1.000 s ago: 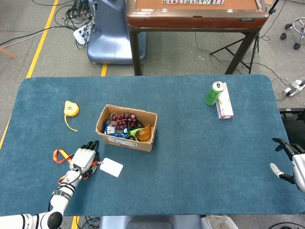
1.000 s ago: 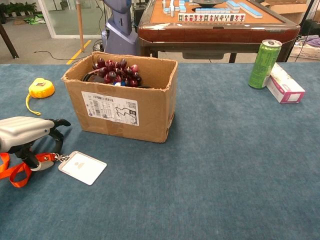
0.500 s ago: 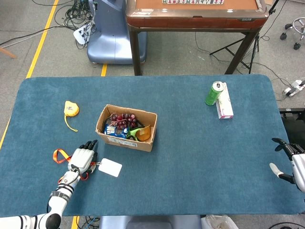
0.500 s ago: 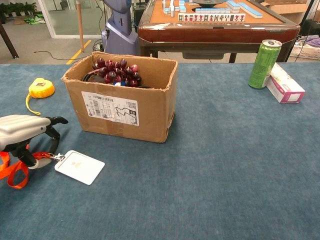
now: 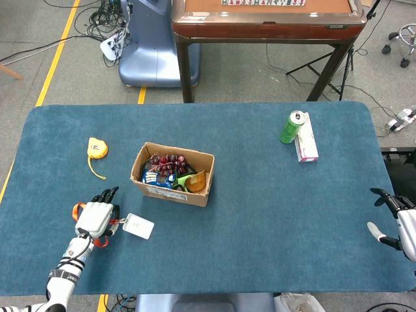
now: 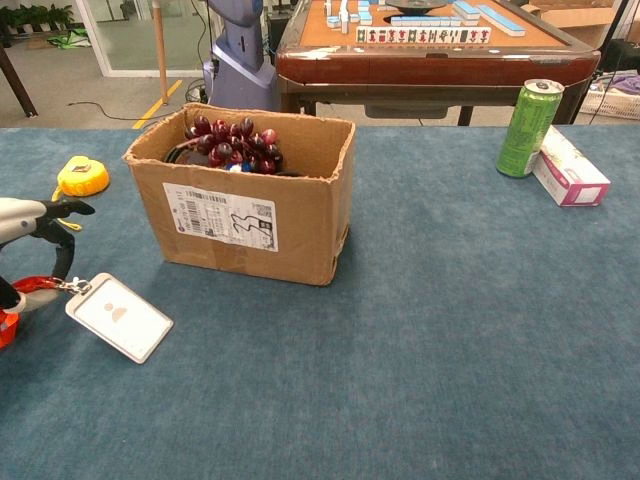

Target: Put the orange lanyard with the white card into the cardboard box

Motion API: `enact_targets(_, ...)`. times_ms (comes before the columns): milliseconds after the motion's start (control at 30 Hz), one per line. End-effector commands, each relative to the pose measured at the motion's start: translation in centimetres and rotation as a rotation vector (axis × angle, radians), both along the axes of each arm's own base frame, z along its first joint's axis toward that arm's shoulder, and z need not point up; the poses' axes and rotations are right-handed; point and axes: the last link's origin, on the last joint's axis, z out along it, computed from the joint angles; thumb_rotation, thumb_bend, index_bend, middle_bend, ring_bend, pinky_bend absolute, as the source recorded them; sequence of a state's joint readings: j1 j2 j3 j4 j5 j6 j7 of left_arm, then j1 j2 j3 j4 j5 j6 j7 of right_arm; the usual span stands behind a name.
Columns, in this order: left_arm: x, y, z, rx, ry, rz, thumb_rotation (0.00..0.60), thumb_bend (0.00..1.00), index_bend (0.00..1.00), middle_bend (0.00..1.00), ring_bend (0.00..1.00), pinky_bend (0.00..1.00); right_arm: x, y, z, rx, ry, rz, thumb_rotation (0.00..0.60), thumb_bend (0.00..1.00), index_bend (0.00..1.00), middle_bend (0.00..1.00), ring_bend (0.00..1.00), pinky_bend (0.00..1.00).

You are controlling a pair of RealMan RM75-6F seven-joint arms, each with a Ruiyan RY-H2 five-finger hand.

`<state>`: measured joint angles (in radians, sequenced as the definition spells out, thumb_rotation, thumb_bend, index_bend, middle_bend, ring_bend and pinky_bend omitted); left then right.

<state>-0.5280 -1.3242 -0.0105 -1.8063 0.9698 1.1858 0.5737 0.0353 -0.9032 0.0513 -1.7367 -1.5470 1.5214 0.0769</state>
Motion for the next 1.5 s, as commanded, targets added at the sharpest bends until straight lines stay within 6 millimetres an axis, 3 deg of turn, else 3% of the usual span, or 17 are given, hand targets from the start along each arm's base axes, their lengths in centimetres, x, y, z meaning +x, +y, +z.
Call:
enact_targets(33, 0.0, -0.4, 1.2, 0.024, -0.001, -0.002, 0.6, 0.37, 0.64, 0.0, 0.0, 0.15, 0.0, 0.0, 0.0, 0.0, 0.0, 0.0, 0.6, 0.24, 0.24, 0.42, 0.35, 0.66)
enact_targets(667, 2.7, 0.2, 6.8, 0.158, 0.003, -0.059, 0.6, 0.37, 0.65, 0.0, 0.0, 0.15, -0.1, -0.1, 0.0, 0.003, -0.001, -0.004, 0.6, 0.24, 0.24, 0.42, 0.35, 0.66)
enact_targets(1033, 7.4, 1.7, 11.1, 0.266, -0.038, -0.132, 0.6, 0.37, 0.65, 0.0, 0.0, 0.16, 0.0, -0.2, -0.3, 0.011, 0.003, -0.004, 0.6, 0.24, 0.24, 0.42, 0.35, 0.66)
enact_targets(1500, 13.0, 3.6, 10.9, 0.228, -0.067, -0.188, 0.6, 0.37, 0.65, 0.0, 0.0, 0.16, 0.0, -0.2, -0.3, 0.017, 0.002, -0.003, 0.6, 0.24, 0.24, 0.42, 0.35, 0.66)
